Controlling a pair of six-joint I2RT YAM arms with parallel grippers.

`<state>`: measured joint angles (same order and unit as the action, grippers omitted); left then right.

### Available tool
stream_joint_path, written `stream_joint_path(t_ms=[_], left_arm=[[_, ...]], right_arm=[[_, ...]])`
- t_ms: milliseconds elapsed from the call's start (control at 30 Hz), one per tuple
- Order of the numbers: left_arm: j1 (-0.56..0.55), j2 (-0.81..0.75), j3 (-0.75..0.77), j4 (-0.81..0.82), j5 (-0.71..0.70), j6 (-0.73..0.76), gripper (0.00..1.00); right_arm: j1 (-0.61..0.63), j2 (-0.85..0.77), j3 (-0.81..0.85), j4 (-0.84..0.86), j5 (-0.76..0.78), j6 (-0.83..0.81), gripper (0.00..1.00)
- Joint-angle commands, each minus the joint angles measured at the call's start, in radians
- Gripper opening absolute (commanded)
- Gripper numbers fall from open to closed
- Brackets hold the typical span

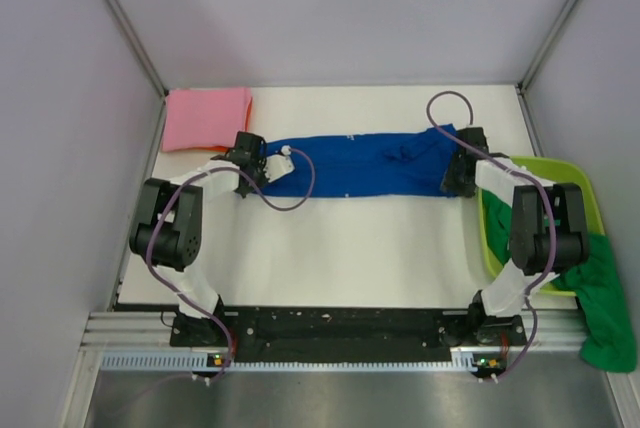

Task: Fold and stack the t-shirts
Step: Fold the other side of the tshirt into a rectangle

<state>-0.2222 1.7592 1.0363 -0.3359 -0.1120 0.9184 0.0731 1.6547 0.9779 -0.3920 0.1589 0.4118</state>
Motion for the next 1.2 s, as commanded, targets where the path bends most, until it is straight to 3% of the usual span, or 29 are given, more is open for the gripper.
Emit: stream_joint_path(t_ms=[0,33,67,400,600,700,733,800,867,933,1033,1167], left_arm=[[0.021,-0.012,-0.004,0.057,-0.024,-0.006,0.0],[0.027,-0.023,-0.002,0.038,-0.034,-0.01,0.0],[0.035,-0.039,-0.004,0.014,-0.043,-0.012,0.0],[0.083,-0.222,-0.162,-0.21,-0.118,-0.029,0.0],[0.133,-0.271,-0.266,-0.33,-0.204,-0.039,0.0],[0.162,-0.302,-0.311,-0.35,-0.265,-0.023,0.0],[0.171,-0.311,-0.315,-0.36,-0.275,-0.018,0.08],[0.182,-0.337,-0.314,-0.379,-0.282,-0.013,0.37],[0.182,-0.363,-0.292,-0.388,-0.279,-0.009,0.53],[0.179,-0.371,-0.221,-0.414,-0.256,-0.022,0.57],[0.147,-0.36,-0.032,-0.512,-0.149,-0.081,0.6],[-0.009,-0.354,0.216,-0.566,0.209,-0.127,0.61]], right_arm=[[-0.044,0.016,0.039,0.042,-0.038,0.001,0.18],[-0.044,0.007,0.032,0.027,-0.048,-0.007,0.06],[-0.044,-0.009,0.025,0.006,-0.058,-0.016,0.0],[-0.033,-0.243,-0.157,-0.231,-0.208,0.011,0.0],[0.073,-0.32,-0.223,-0.398,-0.26,0.036,0.0],[0.132,-0.367,-0.245,-0.458,-0.292,0.082,0.06],[0.151,-0.384,-0.233,-0.485,-0.304,0.093,0.11],[0.166,-0.426,-0.222,-0.536,-0.323,0.093,0.24],[0.168,-0.478,-0.226,-0.565,-0.326,0.102,0.31],[0.169,-0.519,-0.208,-0.576,-0.354,0.105,0.4],[0.168,-0.546,-0.121,-0.599,-0.329,0.062,0.41],[0.169,-0.487,0.031,-0.553,-0.301,-0.004,0.41]])
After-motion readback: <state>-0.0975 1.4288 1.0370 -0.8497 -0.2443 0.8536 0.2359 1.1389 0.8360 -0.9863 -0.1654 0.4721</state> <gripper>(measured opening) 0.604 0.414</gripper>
